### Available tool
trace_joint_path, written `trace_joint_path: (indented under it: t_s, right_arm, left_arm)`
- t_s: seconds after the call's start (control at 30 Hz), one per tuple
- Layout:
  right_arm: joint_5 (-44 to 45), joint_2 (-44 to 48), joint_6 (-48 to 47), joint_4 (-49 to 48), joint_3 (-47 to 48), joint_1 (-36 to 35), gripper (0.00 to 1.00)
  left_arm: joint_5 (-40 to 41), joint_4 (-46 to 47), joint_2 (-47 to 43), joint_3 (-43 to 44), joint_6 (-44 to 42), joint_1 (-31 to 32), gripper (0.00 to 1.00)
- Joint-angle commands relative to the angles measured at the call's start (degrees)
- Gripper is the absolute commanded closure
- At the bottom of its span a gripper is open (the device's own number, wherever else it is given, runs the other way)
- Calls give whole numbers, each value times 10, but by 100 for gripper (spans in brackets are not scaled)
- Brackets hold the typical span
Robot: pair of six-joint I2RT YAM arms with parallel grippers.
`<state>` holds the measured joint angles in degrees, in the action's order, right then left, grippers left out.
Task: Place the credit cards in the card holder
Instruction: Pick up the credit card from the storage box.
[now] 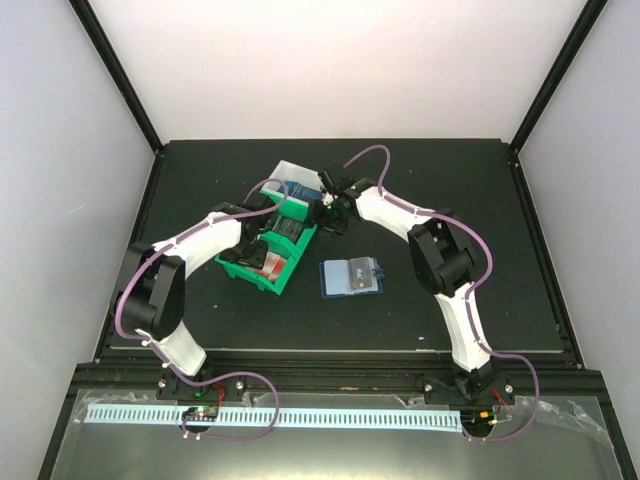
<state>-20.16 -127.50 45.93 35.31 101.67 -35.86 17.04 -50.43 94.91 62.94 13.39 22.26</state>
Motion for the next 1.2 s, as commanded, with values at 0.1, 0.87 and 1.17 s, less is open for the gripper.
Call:
trace_joint_path:
  t_s: [0.1, 0.87, 1.17]
  right_arm:
    - [2, -18, -2, -3, 9, 0, 45]
    - [8, -40, -43, -14, 3, 0, 56]
    - [5, -45, -48, -9, 9, 0, 56]
  left_arm:
    - [-32, 24, 14, 32, -22, -20, 38]
    - [-32, 43, 51, 57, -21, -26, 60]
    - [-21, 52, 82, 60, -43, -27, 60]
